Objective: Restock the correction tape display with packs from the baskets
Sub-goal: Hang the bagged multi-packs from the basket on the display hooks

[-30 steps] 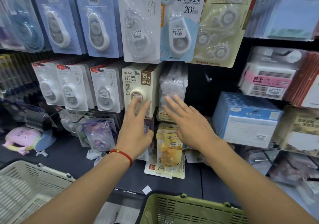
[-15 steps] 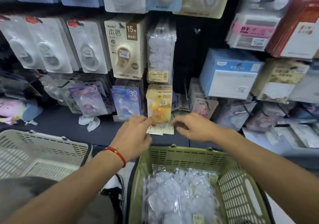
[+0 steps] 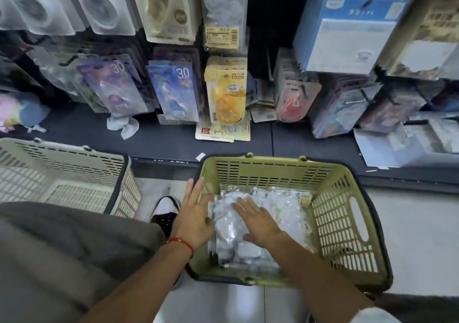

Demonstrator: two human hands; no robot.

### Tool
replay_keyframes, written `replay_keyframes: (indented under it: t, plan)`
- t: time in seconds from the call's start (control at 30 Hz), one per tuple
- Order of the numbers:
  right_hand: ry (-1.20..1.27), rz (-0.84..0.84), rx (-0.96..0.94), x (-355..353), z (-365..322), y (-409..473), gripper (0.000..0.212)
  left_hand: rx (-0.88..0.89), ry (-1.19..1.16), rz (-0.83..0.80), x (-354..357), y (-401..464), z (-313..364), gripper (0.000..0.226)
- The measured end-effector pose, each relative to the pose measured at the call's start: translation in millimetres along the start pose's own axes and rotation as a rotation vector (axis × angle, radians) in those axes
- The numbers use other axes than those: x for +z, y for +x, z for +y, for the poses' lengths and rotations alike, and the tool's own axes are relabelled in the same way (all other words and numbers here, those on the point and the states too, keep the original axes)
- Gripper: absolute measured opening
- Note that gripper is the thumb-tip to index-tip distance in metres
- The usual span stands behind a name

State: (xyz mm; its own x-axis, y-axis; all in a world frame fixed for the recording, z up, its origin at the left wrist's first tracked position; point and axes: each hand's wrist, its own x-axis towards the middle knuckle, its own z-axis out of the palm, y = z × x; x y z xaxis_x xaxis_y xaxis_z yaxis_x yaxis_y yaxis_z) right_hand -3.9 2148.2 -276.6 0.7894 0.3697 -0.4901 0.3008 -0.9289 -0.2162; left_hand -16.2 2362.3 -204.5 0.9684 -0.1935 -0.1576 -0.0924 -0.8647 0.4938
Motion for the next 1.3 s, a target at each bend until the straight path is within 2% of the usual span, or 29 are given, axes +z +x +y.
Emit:
replay_keyframes:
  t: [0.1, 0.17, 0.23, 0.37, 0.43, 0.5, 0.53, 0.6, 0.67, 0.7, 0.73, 0.77, 0.8, 0.87, 0.9, 0.97, 1.03, 1.1, 1.17, 1.23, 1.3]
  plan:
    - [0.078, 0.074, -0.007, 3, 5, 6, 0.096, -0.014, -0.078, 0.028, -1, 2, -3, 0.056]
    - [0.138, 0.054, -0.018, -5, 16, 4, 0.088, -0.009, -0.014, 0.030, -1, 2, -4, 0.053]
    - [0.313, 0.029, -0.026, -20, 29, 0, 0.071, 0.051, 0.104, 0.021, 0, 4, 0, 0.049]
    - [0.557, 0.088, -0.062, -57, 42, -11, 0.037, 0.193, 0.303, -0.141, -1, 9, 14, 0.071]
    - [0.608, 0.113, -0.105, -74, 43, -16, 0.028, 0.179, 0.202, -0.241, -3, 11, 23, 0.074]
    - [0.668, 0.127, -0.114, -86, 41, -17, 0.019, 0.082, -0.018, -0.201, -7, 12, 33, 0.056]
    - [0.719, 0.176, -0.094, -89, 38, -17, 0.018, 0.023, -0.114, -0.128, -10, 13, 36, 0.042]
    - [0.750, 0.424, -0.019, -88, 33, -14, 0.024, -0.101, -0.212, -0.008, -19, 17, 38, 0.019]
    - [0.677, 0.695, 0.082, -79, 27, -10, 0.031, -0.242, -0.303, 0.058, -29, 19, 35, 0.023]
    - [0.636, 0.737, 0.137, -73, 26, -10, 0.030, -0.313, -0.384, 0.082, -34, 18, 32, 0.025]
    - [0.582, 0.670, 0.173, -67, 26, -9, 0.030, -0.379, -0.483, 0.107, -37, 17, 28, 0.026]
    - [0.492, 0.511, 0.162, -58, 25, -8, 0.034, -0.447, -0.586, 0.131, -39, 15, 24, 0.029]
    - [0.375, 0.307, 0.119, -46, 22, -7, 0.046, -0.503, -0.696, 0.149, -42, 12, 22, 0.032]
    - [0.183, -0.014, 0.014, -15, 10, -3, 0.087, -0.558, -0.909, 0.148, -43, 7, 20, 0.037]
    - [0.130, -0.083, -0.009, -1, 2, -2, 0.106, -0.559, -0.985, 0.136, -43, 4, 20, 0.039]
    - [0.084, -0.065, -0.003, 20, -8, 4, 0.122, -0.544, -1.058, 0.104, -41, -1, 22, 0.050]
    - [0.078, -0.010, 0.001, 24, -7, 8, 0.120, -0.534, -1.093, 0.079, -38, -4, 23, 0.059]
    - [0.217, -0.026, -0.006, 13, 1, 6, 0.106, -0.539, -1.135, 0.080, -35, -6, 24, 0.055]
    - [0.549, 0.018, 0.050, -6, 10, -3, 0.077, -0.557, -1.176, 0.088, -32, -5, 25, 0.041]
    - [0.871, 0.165, 0.134, -23, 20, -15, 0.044, -0.588, -1.208, 0.107, -27, -2, 27, 0.027]
    - [1.131, 0.275, 0.266, -39, 31, -27, 0.035, -0.643, -1.187, 0.138, -22, 2, 31, 0.022]
